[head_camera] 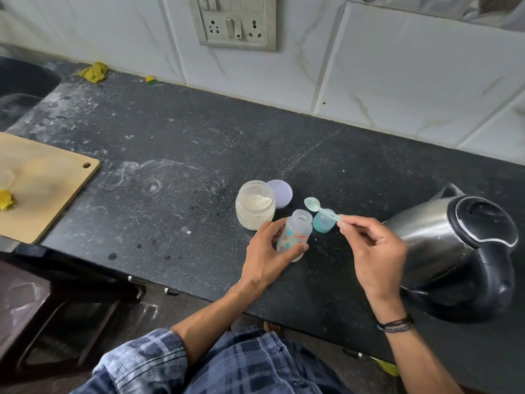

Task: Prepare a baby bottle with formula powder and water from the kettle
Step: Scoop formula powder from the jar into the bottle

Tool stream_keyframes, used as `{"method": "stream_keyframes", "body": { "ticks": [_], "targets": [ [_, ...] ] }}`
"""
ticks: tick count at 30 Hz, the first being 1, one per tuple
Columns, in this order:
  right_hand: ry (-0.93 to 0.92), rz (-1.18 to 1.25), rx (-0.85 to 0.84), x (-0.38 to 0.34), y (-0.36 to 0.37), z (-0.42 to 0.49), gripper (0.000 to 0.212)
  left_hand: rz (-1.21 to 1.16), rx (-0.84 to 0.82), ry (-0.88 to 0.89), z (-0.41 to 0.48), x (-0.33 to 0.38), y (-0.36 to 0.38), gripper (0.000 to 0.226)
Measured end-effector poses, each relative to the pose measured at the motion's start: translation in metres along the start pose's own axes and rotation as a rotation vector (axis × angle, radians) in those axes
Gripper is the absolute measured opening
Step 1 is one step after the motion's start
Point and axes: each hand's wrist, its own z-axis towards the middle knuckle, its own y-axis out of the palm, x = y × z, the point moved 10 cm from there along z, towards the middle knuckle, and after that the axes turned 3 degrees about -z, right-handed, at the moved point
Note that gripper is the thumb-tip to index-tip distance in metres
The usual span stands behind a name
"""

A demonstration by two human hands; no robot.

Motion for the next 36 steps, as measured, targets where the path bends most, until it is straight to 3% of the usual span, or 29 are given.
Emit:
{"method": "stream_keyframes", "body": {
  "ticks": [6,14,21,27,36],
  "targets": [
    [0.412,0.394,0.065,0.045,0.000,-0.008,0.019,-0.012,-0.004,-0.001,0.000,0.001,0.000,0.059],
    [0.641,0.597,0.065,0.052,0.021,-0.016,0.013,-0.010,0.004,-0.008,0.001,-0.002,-0.001,0.056],
    [0.621,0.579,0.018,0.038,0.037,-0.003,0.013,0.030,0.001,-0.032,0.003,-0.013,-0.002,0.063],
    [0.472,0.398,-0.129,0.012,0.055,0.022,0.014,0.109,0.000,-0.053,0.006,-0.014,-0.006,0.070],
    [0.111,-0.211,-0.390,-0.038,0.116,0.061,0.021,0.190,0.016,-0.046,-0.003,-0.018,-0.019,0.076]
  ]
}}
